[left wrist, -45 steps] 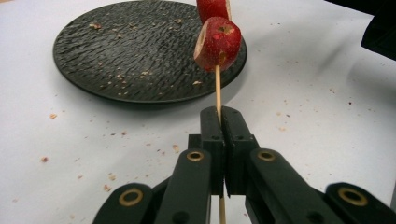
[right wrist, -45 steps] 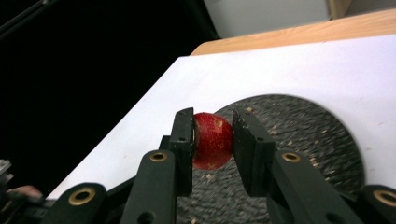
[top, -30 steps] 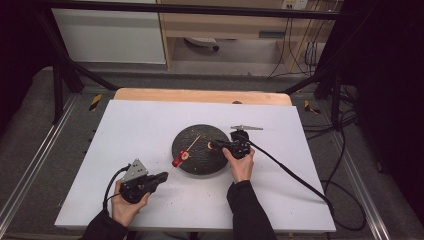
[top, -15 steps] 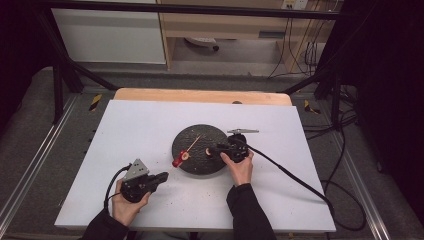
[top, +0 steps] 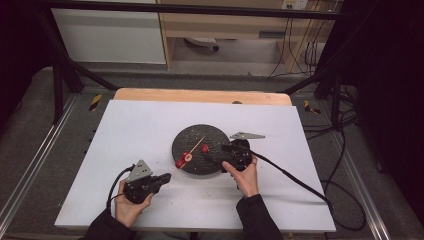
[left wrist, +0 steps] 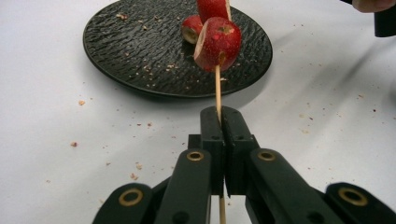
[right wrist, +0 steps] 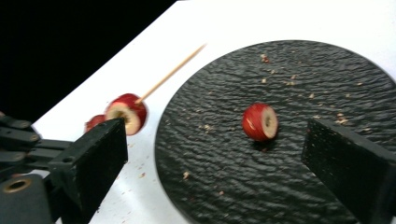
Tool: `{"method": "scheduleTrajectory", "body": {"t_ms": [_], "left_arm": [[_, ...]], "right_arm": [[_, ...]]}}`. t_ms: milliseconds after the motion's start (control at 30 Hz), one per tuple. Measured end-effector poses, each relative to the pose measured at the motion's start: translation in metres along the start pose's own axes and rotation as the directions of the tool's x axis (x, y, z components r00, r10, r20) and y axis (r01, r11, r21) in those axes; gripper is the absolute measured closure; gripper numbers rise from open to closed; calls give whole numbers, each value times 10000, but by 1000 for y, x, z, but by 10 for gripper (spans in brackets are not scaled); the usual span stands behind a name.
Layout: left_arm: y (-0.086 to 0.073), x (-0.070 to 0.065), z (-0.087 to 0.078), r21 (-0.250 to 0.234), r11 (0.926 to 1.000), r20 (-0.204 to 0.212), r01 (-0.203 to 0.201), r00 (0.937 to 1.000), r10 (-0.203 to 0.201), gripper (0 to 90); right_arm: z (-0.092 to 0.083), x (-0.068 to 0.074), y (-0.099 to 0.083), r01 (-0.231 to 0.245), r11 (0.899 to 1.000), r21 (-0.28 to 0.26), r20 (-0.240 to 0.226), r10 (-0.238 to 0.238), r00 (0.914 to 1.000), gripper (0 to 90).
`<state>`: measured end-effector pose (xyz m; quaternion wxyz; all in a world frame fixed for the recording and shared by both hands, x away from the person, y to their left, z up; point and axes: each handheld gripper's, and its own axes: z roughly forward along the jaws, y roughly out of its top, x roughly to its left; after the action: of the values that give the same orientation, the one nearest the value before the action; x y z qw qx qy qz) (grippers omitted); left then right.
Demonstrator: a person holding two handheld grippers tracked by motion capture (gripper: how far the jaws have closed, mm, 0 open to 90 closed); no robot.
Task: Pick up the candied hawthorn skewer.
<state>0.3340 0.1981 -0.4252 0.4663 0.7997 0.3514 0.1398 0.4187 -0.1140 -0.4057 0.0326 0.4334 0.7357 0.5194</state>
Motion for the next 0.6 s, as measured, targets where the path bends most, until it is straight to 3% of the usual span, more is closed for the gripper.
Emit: {"method": "scheduleTrajectory", "body": {"t_ms": [333,600], "left_arm": [[2,-9,7,97,9998,115,-157,9998,156,881],[4,-20,15,180,9991,280,-371,9989,366,881]], "right_arm": [[-4,12,-10,186,9997,131,-260,-183,9995,60],[-2,17,-16,127,9999,-37,-579,-129,9982,157]]}}
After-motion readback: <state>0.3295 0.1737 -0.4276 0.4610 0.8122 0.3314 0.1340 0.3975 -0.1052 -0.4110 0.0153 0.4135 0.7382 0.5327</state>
